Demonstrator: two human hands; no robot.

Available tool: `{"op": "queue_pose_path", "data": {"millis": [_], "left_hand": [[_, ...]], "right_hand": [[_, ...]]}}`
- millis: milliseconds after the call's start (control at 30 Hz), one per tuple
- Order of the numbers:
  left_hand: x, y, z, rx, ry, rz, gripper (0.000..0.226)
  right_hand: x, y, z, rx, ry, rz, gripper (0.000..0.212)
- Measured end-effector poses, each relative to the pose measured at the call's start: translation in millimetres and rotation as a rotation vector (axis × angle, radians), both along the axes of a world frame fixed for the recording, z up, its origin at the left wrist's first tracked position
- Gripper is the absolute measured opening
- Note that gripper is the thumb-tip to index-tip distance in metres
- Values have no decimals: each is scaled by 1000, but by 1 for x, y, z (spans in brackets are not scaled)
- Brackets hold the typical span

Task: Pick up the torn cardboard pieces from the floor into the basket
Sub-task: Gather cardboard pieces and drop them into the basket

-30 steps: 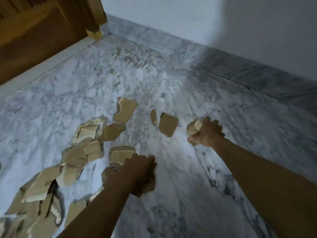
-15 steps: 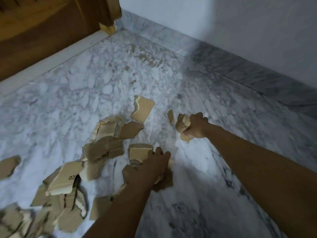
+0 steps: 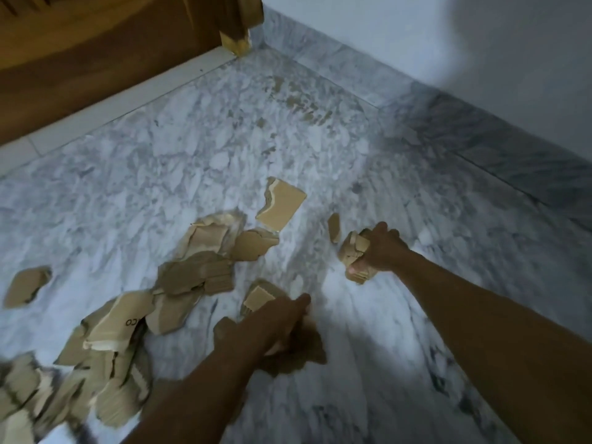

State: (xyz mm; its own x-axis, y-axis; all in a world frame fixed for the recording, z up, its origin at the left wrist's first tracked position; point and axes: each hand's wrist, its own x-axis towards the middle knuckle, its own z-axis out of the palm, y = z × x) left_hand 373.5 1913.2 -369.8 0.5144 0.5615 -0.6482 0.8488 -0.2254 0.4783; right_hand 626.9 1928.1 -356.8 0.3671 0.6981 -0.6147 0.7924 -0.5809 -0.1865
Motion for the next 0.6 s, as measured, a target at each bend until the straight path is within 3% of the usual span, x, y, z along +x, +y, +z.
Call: {"op": "queue_pose_path", "data": {"millis": [33, 133, 267, 367, 400, 467, 533, 600], "left_hand": [[-2, 5, 1, -58, -34, 14, 14], [-16, 19, 26, 52, -108, 47, 44], [-37, 48, 56, 133, -78, 159, 43], [-46, 44, 44, 182, -21, 118, 43], [-47, 40, 35, 209, -49, 95, 51], [-41, 28, 27, 174, -44, 248, 72], [-35, 24, 3, 226, -29, 367, 58], [-32, 19, -7, 250, -14, 359, 15]], "right_hand": [[2, 3, 1, -16, -6, 69, 83], [2, 15, 17, -53, 28, 150, 63], [-5, 47, 50, 17, 70, 102, 72], [-10, 73, 28, 45, 93, 67, 108], [-14, 75, 20, 58, 103, 34, 107], [-26, 68, 13, 110, 77, -41, 80], [-36, 62, 3, 196, 72, -128, 57], [-39, 60, -9, 264, 71, -156, 53]]}}
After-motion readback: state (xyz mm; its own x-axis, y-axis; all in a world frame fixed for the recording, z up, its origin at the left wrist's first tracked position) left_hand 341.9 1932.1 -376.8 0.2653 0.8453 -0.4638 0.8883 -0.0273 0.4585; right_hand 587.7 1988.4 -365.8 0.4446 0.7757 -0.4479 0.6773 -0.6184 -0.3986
